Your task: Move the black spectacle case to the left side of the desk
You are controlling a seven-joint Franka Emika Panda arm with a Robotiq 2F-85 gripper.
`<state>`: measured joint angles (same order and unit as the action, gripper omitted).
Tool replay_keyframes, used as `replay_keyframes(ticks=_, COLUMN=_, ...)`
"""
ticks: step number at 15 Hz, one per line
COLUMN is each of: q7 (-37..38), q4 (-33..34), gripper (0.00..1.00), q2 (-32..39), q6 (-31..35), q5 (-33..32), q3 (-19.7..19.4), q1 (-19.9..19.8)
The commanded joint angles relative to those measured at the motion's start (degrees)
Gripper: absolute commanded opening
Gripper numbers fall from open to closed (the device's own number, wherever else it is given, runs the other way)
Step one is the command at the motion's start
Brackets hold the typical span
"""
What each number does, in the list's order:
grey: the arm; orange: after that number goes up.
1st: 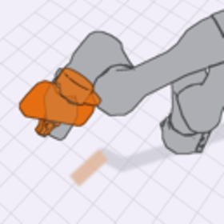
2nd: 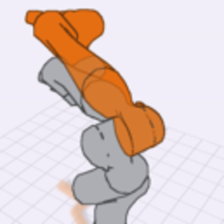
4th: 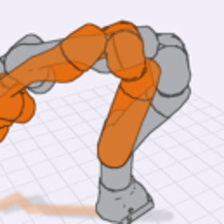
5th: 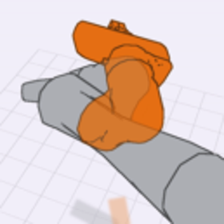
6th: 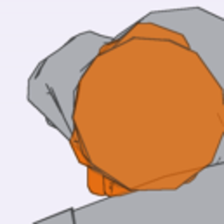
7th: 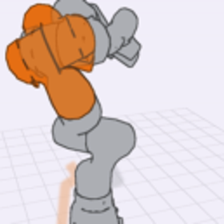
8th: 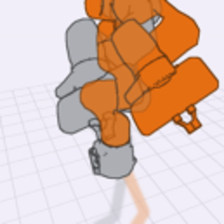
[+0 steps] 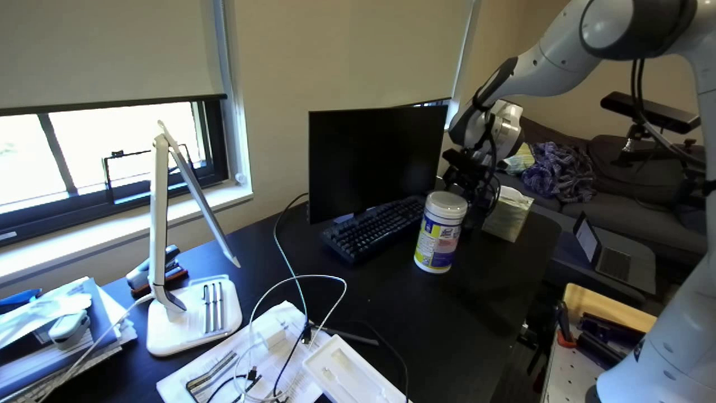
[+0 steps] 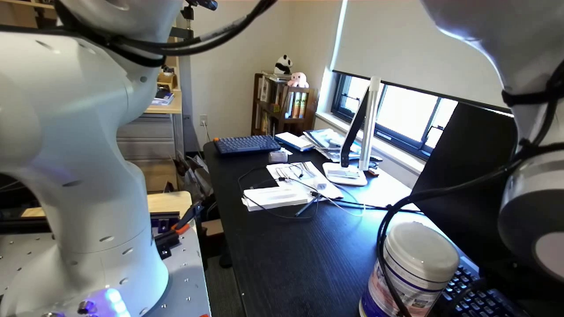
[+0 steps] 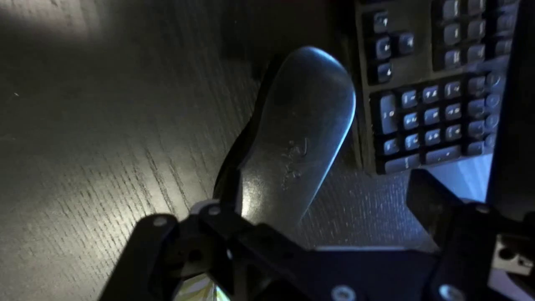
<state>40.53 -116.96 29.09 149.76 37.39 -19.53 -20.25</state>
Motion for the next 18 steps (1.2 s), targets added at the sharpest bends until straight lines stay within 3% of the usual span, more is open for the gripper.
replay_keyframes(ticks=1, q7=1.9, q4=0.8, gripper=1.00, q2=1.3, q6=0.4, q5=-0.4, q3=0.3, q1=-0.7)
replay_keyframes(ticks=6, q7=5.3, q4=1.9, gripper=1.00, q2=4.0, q6=2.2, q5=-0.8, q3=-0.4, q1=-0.1)
replay_keyframes(ticks=14, q7=21.7, q4=2.6, gripper=1.00, q2=8.4, q6=6.3, q5=-1.6, q3=-1.9, q1=3.7)
replay_keyframes(ticks=18, q7=28.1, q4=3.5, gripper=1.00, q2=10.4, q6=4.5, q5=-4.2, q3=-3.0, q1=4.4)
